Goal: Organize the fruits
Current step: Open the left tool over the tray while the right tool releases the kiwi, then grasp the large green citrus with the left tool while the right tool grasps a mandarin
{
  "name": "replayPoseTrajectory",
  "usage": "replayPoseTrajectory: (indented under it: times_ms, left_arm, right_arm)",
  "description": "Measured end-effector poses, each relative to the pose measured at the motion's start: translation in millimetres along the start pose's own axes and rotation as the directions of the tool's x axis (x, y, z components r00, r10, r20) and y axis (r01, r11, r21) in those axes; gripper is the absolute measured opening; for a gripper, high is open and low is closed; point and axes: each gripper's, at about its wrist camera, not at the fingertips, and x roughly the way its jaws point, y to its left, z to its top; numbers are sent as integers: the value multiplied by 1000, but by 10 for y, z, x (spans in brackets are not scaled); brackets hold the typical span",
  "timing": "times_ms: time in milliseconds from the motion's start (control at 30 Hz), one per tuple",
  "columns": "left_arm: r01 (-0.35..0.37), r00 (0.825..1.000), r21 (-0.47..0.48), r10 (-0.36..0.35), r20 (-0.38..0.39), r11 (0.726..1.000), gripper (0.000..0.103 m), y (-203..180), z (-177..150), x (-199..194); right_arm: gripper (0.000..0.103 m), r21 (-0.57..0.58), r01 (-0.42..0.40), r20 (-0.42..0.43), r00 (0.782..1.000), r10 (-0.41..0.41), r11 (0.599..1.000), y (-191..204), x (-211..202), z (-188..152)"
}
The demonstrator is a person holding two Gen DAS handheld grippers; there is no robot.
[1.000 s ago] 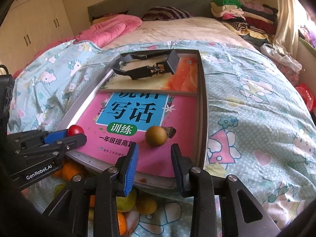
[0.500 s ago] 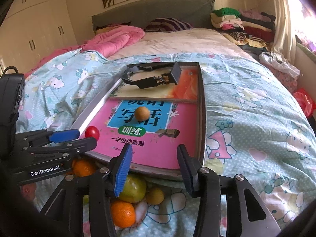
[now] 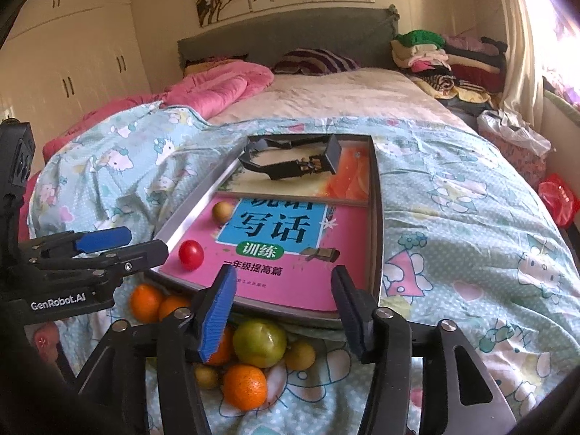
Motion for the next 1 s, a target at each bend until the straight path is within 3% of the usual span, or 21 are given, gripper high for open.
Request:
replayPoseTrajectory:
  times_ms: [467, 1000]
  left_arm:
    - [-4, 999, 4, 4, 35, 1000, 74, 7, -72, -240]
    - [8, 1000, 48, -9, 13, 999, 74, -8, -303, -316]
  right_arm:
    - [62, -21, -1, 38, 999, 2, 1000, 113, -212, -22]
    - [63, -48, -3, 25, 1000, 4, 999, 222, -405, -251]
